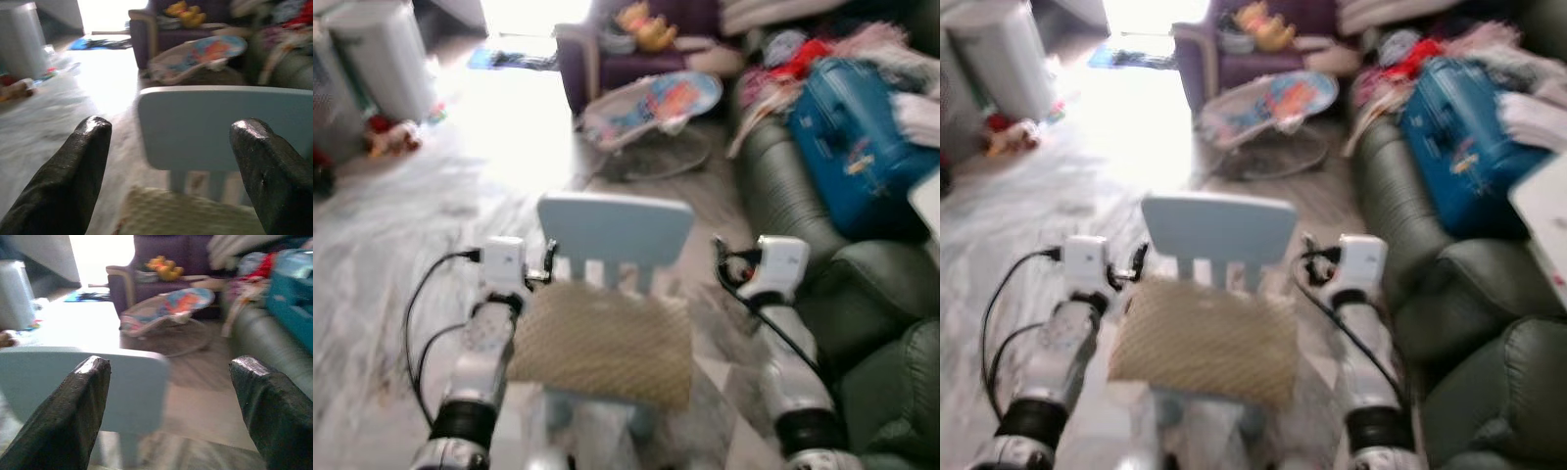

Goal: Move the pillow to the sofa

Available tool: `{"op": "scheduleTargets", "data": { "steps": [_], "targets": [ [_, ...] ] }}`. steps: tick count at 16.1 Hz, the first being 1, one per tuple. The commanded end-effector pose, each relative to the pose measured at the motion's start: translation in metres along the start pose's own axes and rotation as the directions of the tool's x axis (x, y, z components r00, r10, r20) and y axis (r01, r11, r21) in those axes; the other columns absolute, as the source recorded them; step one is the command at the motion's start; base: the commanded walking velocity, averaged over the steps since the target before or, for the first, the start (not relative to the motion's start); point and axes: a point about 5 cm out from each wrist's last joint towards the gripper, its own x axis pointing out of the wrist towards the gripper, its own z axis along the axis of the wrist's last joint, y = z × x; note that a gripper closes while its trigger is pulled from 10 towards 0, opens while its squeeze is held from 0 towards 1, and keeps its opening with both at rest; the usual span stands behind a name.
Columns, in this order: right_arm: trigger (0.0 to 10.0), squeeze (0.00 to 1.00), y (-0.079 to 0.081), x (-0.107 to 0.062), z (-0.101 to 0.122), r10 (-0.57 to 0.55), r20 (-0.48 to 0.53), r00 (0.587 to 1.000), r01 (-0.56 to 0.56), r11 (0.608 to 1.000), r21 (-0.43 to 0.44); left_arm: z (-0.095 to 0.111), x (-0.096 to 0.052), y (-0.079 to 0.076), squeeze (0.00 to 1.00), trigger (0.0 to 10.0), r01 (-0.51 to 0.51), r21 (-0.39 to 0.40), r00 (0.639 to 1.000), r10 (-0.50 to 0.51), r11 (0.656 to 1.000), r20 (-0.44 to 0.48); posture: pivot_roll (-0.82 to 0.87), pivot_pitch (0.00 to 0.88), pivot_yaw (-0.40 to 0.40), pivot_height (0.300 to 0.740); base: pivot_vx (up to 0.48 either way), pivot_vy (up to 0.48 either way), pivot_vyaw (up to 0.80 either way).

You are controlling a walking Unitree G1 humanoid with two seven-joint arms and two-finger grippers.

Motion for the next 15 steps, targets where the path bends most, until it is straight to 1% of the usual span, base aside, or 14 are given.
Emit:
{"op": "scheduleTargets", "data": {
  "steps": [1, 2, 3, 7, 8, 9, 10, 12, 15],
  "targets": [
    [10.0, 0.0, -0.0067, 0.0005, 0.0023, -0.02, 0.003, 1.0, 0.02, 1.0, -0.008, 0.002, 0.0015, -0.0018, 0.0, 10.0, -0.002, -0.011, 1.0, 0.002, 1.0, 0.003, -0.03, 0.0, -0.012, 0.74, 0.0, 0.0, 0.49],
    [10.0, 0.0, -0.0067, 0.0003, 0.0019, -0.022, 0.002, 1.0, 0.022, 1.0, -0.005, 0.0019, 0.0015, -0.002, 0.0, 10.0, 0.002, -0.011, 1.0, -0.002, 1.0, 0.001, -0.03, 0.0, -0.011, 0.74, 0.0, 0.0, 0.0],
    [10.0, 0.0, -0.0068, 0.0001, 0.0015, -0.024, 0.001, 1.0, 0.024, 1.0, -0.003, 0.0019, 0.0015, -0.0023, 0.0, 10.0, 0.008, -0.006, 1.0, -0.008, 1.0, 0.002, -0.03, 0.0, -0.011, 0.74, 0.0, 0.352, 0.0],
    [10.0, 0.0, -0.0062, -0.001, 0.001, -0.027, 0.002, 1.0, 0.027, 1.0, 0.004, 0.0018, 0.0021, -0.0033, 0.0, 10.0, 0.016, -0.005, 1.0, -0.016, 1.0, 0.001, -0.03, 0.0, -0.007, 0.74, 0.0, 0.48, 0.0],
    [10.0, 0.0, -0.0065, -0.0011, 0.0013, -0.029, 0.004, 1.0, 0.029, 1.0, 0.004, 0.0002, 0.0025, -0.0037, 0.0, 10.0, 0.011, -0.012, 1.0, -0.011, 1.0, -0.018, -0.03, 0.0, -0.006, 0.74, 0.0, 0.48, 0.0],
    [10.0, 0.0, -0.0067, -0.0009, 0.0019, -0.03, 0.007, 1.0, 0.03, 1.0, 0.005, 0.0013, 0.0023, -0.0044, 0.0, 10.0, 0.023, 0.008, 1.0, -0.022, 1.0, -0.005, -0.03, 0.0, -0.005, 0.74, 0.0, 0.476, 0.0],
    [10.0, 0.0, -0.007, -0.0006, 0.0025, -0.032, 0.009, 0.999, 0.032, 0.999, 0.005, 0.0016, 0.0017, -0.0051, 0.0, 10.0, 0.035, 0.021, 0.999, -0.035, 0.999, 0.0, -0.03, 0.0, -0.004, 0.74, 0.281, 0.39, 0.0],
    [10.0, 0.0, -0.0077, 0.0002, 0.0041, -0.037, 0.016, 0.999, 0.037, 0.999, 0.007, 0.0019, 0.0012, -0.008, 0.0, 10.0, 0.056, 0.047, 0.998, -0.056, 0.997, 0.002, -0.03, 0.0, -0.003, 0.74, 0.465, 0.0, 0.0],
    [10.0, 0.0, -0.0091, 0.0002, 0.0045, -0.043, 0.019, 0.999, 0.043, 0.999, 0.009, 0.0018, 0.0007, -0.0093, 0.0, 10.0, 0.065, 0.042, 0.998, -0.065, 0.997, 0.0, -0.03, 0.0, -0.002, 0.74, 0.48, 0.0, 0.0]
  ]
}}
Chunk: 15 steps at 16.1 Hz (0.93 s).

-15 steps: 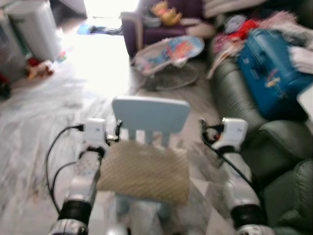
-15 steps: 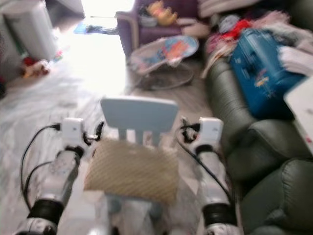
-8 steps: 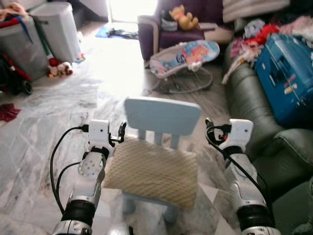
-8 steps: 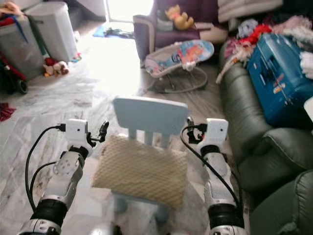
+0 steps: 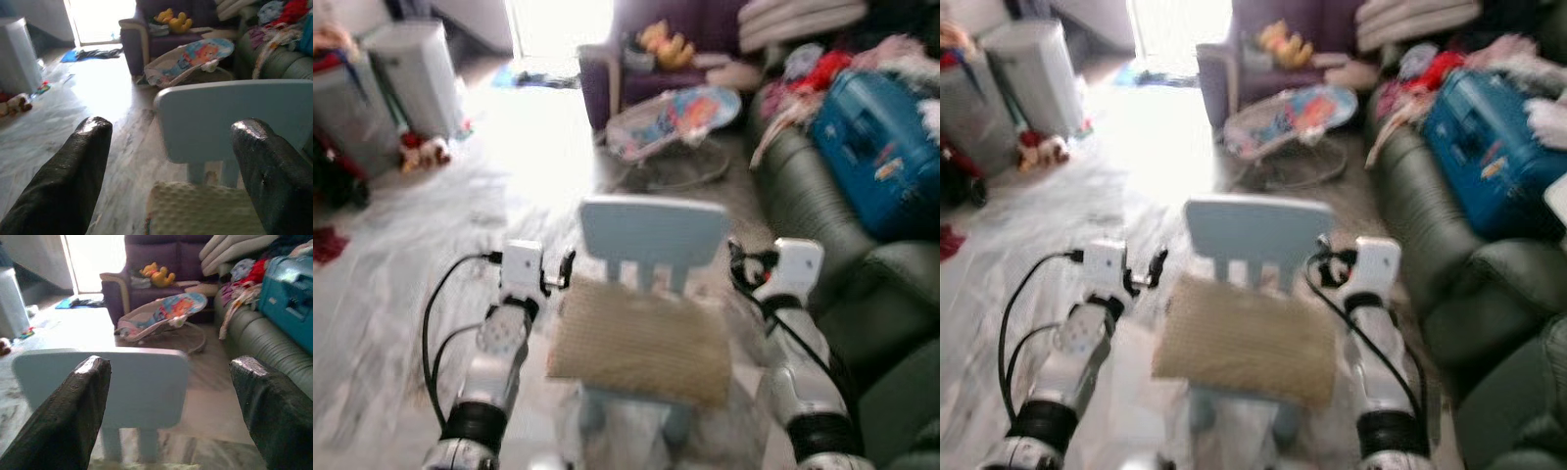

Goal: Move the pillow to the sofa

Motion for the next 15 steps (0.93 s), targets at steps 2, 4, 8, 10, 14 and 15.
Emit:
{"op": "scheduleTargets", "data": {
  "steps": [2, 4, 8, 10, 14, 15],
  "targets": [
    [10.0, 0.0, 0.0053, 0.0032, 0.0052, 0.019, 0.02, 1.0, -0.019, 1.0, 0.003, 0.0073, 0.0022, 0.0002, 0.0, 10.0, 0.007, -0.001, 0.999, -0.007, 1.0, 0.031, -0.03, 0.0, -0.003, 0.74, 0.0, 0.0, 0.0],
    [10.0, 0.0, 0.0052, 0.0033, 0.0044, 0.019, 0.017, 1.0, -0.019, 1.0, 0.0, 0.0079, 0.0019, -0.0025, 0.0, 10.0, 0.014, -0.019, 0.999, -0.013, 1.0, 0.037, -0.02, 0.0, -0.006, 0.74, 0.0, 0.0, 0.0],
    [10.0, 0.0, 0.0047, 0.0044, 0.0037, 0.012, 0.008, 1.0, -0.012, 1.0, 0.0, 0.0076, 0.0016, -0.0042, 0.0, 10.0, 0.022, -0.016, 0.999, -0.021, 1.0, 0.033, -0.02, 0.0, -0.009, 0.74, 0.0, 0.0, 0.0],
    [10.0, 0.0, 0.0045, 0.0052, 0.0041, 0.012, 0.008, 1.0, -0.012, 1.0, -0.003, 0.0076, 0.0015, -0.0048, 0.0, 10.0, 0.024, -0.027, 0.999, -0.023, 0.999, 0.037, -0.03, 0.0, -0.012, 0.74, 0.0, 0.0, -0.52],
    [10.0, 0.0, 0.005, 0.0062, 0.0046, 0.013, 0.007, 1.0, -0.013, 1.0, -0.002, 0.0075, 0.0018, -0.0061, 0.0, 10.0, 0.027, -0.03, 0.999, -0.026, 0.999, 0.036, -0.03, 0.0, -0.013, 0.74, 0.0, 0.0, -0.8],
    [10.0, 0.0, 0.0048, 0.0061, 0.0048, 0.013, 0.01, 1.0, -0.013, 1.0, -0.002, 0.0067, 0.002, -0.0056, 0.0, 10.0, 0.021, -0.033, 0.999, -0.02, 0.999, 0.028, -0.03, 0.0, -0.014, 0.74, 0.0, 0.0, -0.41]
  ]
}}
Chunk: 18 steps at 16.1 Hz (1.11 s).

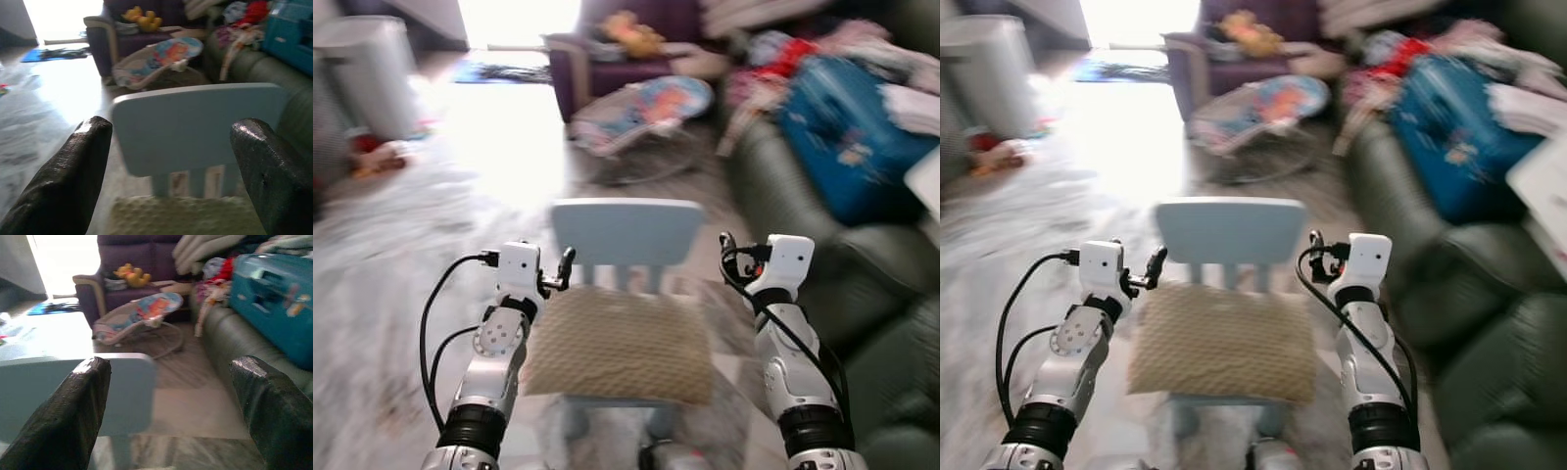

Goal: Move the pillow to the sofa

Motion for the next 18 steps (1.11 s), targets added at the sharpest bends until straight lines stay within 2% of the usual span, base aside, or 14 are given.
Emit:
{"op": "scheduleTargets", "data": {
  "steps": [1, 5, 6, 9, 14, 16, 18],
  "targets": [
    [10.0, 0.0, 0.002, 0.001, 0.0, 0.006, -0.006, 1.0, -0.006, 1.0, -0.002, 0.002, 0.0, 0.003, 0.0, 10.0, -0.01, 0.004, 1.0, 0.01, 1.0, 0.002, -0.03, 0.0, -0.014, 0.74, 0.0, 0.0, 0.0],
    [10.0, 0.0, 0.005, -0.001, -0.002, 0.028, -0.012, 1.0, -0.027, 1.0, 0.011, 0.001, -0.001, 0.009, 0.0, 10.0, -0.051, 0.004, 0.999, 0.051, 0.999, -0.003, -0.03, 0.0, -0.012, 0.74, 0.0, 0.0, 0.0],
    [10.0, 0.0, 0.008, -0.002, -0.002, 0.044, -0.007, 0.999, -0.044, 0.999, 0.022, 0.002, -0.002, 0.013, 0.0, 10.0, -0.044, 0.03, 0.999, 0.044, 0.999, 0.001, -0.03, 0.0, -0.012, 0.74, 0.0, 0.0, 0.0],
    [10.0, 0.0, 0.009, -0.006, -0.004, 0.051, -0.011, 0.999, -0.051, 0.998, 0.027, 0.001, -0.007, 0.024, 0.0, 10.0, -0.076, 0.042, 0.997, 0.077, 0.996, -0.007, -0.02, 0.0, -0.012, 0.74, 0.0, 0.0, 0.0],
    [10.0, 0.0, 0.012, -0.01, -0.008, 0.063, -0.02, 0.998, -0.062, 0.997, 0.038, -0.002, -0.018, 0.036, 0.0, 10.0, -0.098, 0.059, 0.995, 0.099, 0.993, -0.02, -0.01, 0.0, -0.014, 0.696, 0.0, 0.0, 0.0],
    [10.0, 0.0, 0.009, -0.016, -0.011, 0.075, -0.031, 0.997, -0.074, 0.997, 0.036, -0.006, -0.026, 0.042, 0.0, 10.0, -0.093, 0.081, 0.994, 0.097, 0.992, -0.041, -0.01, 0.0, -0.018, 0.672, 0.0, 0.0, 0.0],
    [10.0, 0.0, 0.004, -0.031, -0.015, 0.099, -0.046, 0.994, -0.097, 0.994, 0.039, -0.006, -0.037, 0.043, 0.0, 10.0, -0.081, 0.115, 0.995, 0.087, 0.99, -0.045, 0.0, 0.0, -0.021, 0.668, 0.0, 0.0, 0.0]
  ]
}}
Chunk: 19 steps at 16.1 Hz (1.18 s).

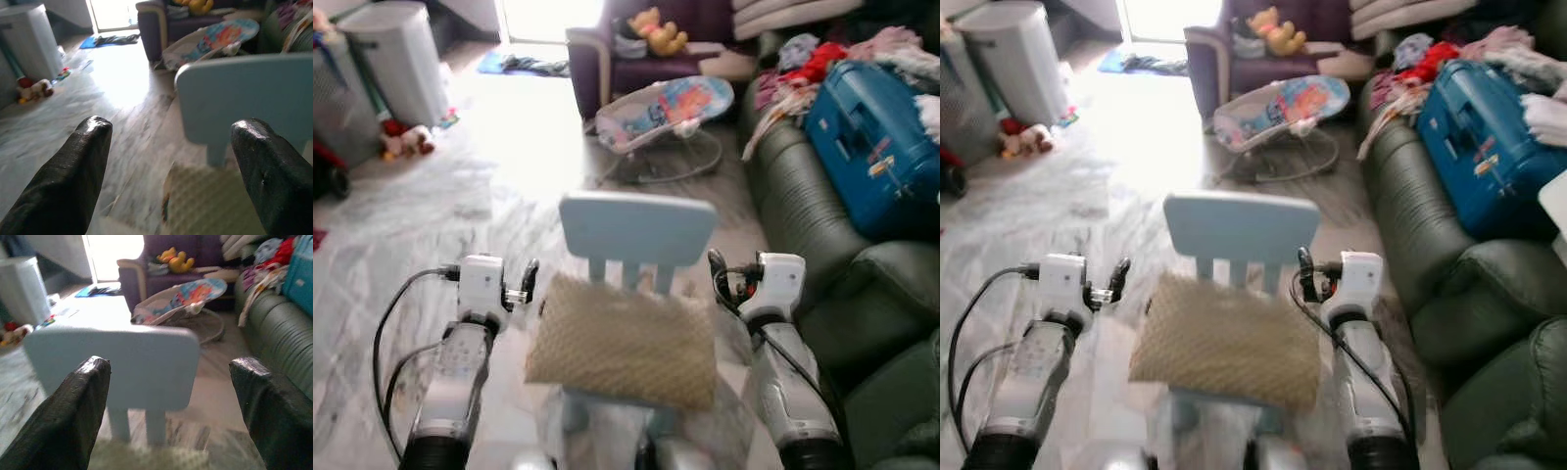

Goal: Move the pillow to the sofa

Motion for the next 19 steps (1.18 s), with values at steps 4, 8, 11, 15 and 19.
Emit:
{"op": "scheduleTargets", "data": {
  "steps": [4, 8, 11, 15, 19],
  "targets": [
    [10.0, 0.0, -0.004, -0.014, -0.003, 0.021, -0.019, 1.0, -0.021, 1.0, 0.012, -0.005, -0.02, 0.006, 0.0, 10.0, 0.004, 0.002, 1.0, -0.004, 1.0, -0.01, 0.01, 0.0, -0.032, 0.668, 0.0, 0.0, 0.0],
    [10.0, 0.0, -0.004, -0.006, 0.003, 0.024, -0.003, 1.0, -0.024, 1.0, -0.001, -0.001, -0.015, 0.006, 0.0, 10.0, -0.007, -0.012, 1.0, 0.007, 1.0, -0.005, 0.0, 0.0, -0.028, 0.668, 0.0, 0.0, 0.0],
    [10.0, 0.0, -0.005, -0.01, 0.006, 0.027, -0.005, 1.0, -0.027, 1.0, -0.001, 0.001, -0.019, 0.007, 0.0, 10.0, -0.013, -0.004, 1.0, 0.013, 1.0, -0.017, -0.01, 0.0, -0.026, 0.664, 0.0, 0.0, 0.0],
    [10.0, 0.0, -0.003, -0.007, 0.008, 0.035, -0.004, 0.999, -0.035, 0.999, 0.0, 0.003, -0.017, 0.009, 0.0, 10.0, -0.036, -0.007, 0.999, 0.036, 0.999, -0.016, -0.01, 0.0, -0.03, 0.664, 0.0, 0.0, 0.0],
    [10.0, 0.0, -0.003, -0.002, 0.013, 0.046, 0.006, 0.999, -0.046, 0.999, -0.008, 0.007, -0.013, 0.007, 0.0, 10.0, -0.043, -0.017, 0.999, 0.043, 0.999, -0.003, -0.02, 0.0, -0.03, 0.664, 0.149, 0.0, 0.0]
  ]
}}
